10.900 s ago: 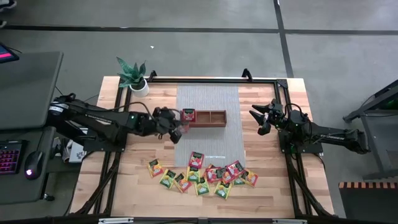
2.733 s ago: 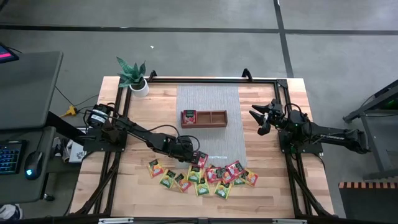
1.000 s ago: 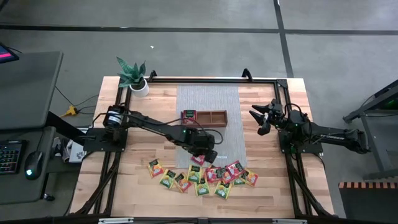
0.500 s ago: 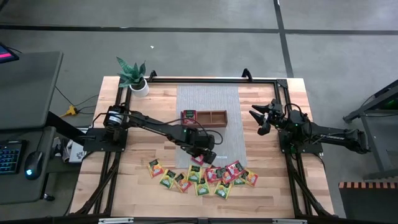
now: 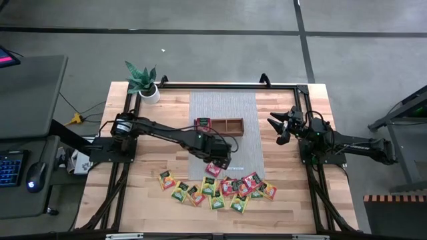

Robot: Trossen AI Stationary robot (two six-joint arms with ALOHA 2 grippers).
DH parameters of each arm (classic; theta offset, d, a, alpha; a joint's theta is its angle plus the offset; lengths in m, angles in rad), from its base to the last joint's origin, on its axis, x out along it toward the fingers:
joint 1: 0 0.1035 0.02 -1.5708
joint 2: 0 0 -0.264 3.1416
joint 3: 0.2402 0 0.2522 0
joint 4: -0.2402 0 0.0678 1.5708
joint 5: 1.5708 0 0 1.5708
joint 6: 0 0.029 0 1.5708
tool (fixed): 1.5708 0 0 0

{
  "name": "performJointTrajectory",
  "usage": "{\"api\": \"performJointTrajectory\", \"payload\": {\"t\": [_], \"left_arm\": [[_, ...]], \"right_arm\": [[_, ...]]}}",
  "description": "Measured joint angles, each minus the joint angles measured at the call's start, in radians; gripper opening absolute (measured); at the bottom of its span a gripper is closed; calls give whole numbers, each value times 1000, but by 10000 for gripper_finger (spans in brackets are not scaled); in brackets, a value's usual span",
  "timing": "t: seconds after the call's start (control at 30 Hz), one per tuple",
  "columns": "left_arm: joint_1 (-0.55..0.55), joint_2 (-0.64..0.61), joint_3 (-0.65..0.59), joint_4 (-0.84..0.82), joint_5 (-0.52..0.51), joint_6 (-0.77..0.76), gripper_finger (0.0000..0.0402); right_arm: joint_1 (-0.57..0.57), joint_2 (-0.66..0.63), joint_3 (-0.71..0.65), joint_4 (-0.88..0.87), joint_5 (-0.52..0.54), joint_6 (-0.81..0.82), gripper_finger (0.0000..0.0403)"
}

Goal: Pick & Place Tea
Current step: Put the red tea bag into the left section of the wooden organizer

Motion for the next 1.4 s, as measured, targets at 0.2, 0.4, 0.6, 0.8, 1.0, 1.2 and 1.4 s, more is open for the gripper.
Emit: {"api": "performJointTrajectory", "payload": {"t": [0.2,0.4,0.6,0.8,1.0,1.2,1.4], "left_arm": [[-1,116,96,-95,21,-4,278],[0,213,221,-171,32,18,278],[0,216,236,-140,31,34,278],[0,216,234,-137,24,35,278],[6,216,234,-140,17,47,278],[12,247,234,-120,44,61,278],[12,285,234,-121,86,61,278]], "right_arm": [[0,0,0,-1,0,0,165],[0,0,0,0,0,0,165],[0,1,0,1,1,0,165],[0,1,0,-1,1,0,165],[0,1,0,0,0,0,165],[0,1,0,0,0,0,165],[0,1,0,0,0,0,165]]}}
